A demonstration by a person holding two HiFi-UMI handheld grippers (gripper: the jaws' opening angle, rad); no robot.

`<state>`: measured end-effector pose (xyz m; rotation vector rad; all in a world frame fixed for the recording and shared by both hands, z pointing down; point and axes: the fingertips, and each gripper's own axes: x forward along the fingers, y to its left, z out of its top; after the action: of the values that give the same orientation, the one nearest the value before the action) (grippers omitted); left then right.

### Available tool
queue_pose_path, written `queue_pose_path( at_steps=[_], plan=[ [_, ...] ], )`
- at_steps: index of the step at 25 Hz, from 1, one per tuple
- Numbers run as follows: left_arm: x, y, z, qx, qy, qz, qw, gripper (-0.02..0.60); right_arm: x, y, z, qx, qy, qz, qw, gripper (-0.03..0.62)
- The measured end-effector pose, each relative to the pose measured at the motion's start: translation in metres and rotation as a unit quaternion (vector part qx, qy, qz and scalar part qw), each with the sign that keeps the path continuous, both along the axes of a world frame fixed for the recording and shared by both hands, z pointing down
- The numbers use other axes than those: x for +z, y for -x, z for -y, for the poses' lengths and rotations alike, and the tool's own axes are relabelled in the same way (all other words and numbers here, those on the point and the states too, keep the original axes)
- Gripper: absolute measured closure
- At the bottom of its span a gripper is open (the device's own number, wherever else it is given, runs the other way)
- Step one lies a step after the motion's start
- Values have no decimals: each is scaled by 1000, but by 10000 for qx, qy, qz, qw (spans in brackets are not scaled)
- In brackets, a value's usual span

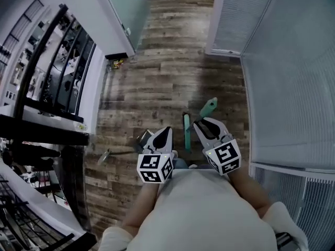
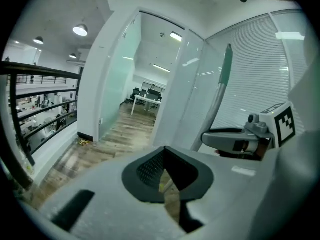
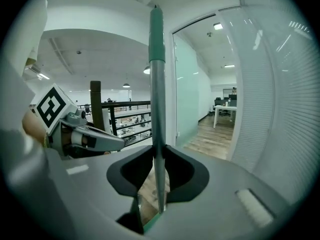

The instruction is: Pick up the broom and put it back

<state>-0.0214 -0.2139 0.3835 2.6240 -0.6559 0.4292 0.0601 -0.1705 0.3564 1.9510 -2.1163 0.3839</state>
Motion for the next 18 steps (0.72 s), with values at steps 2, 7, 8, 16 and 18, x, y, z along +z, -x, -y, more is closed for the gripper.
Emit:
queue_pose_path(
  at_steps=[2,7,8,16,18],
  plan=[
    [3,-9,3,263,1,-5,9997,575,2,-7,-3,280,-15,12,9996,511],
    [-5,-40,13,872,39,-32,9962,575,-5,-33,-7,984,4,44,9951,511],
    [-8,-48,16,927,55,-41,9957,575,-7,-40,-5,1069,15,45,9943,511],
    [-7,-71,27,1473,151,-21,9890,575,-7,-67,-10,1830,101,35,9831,511],
    [-6,-73,31,1588,182,-20,9871,575,-7,-69,-10,1992,126,34,9799,511]
  ],
)
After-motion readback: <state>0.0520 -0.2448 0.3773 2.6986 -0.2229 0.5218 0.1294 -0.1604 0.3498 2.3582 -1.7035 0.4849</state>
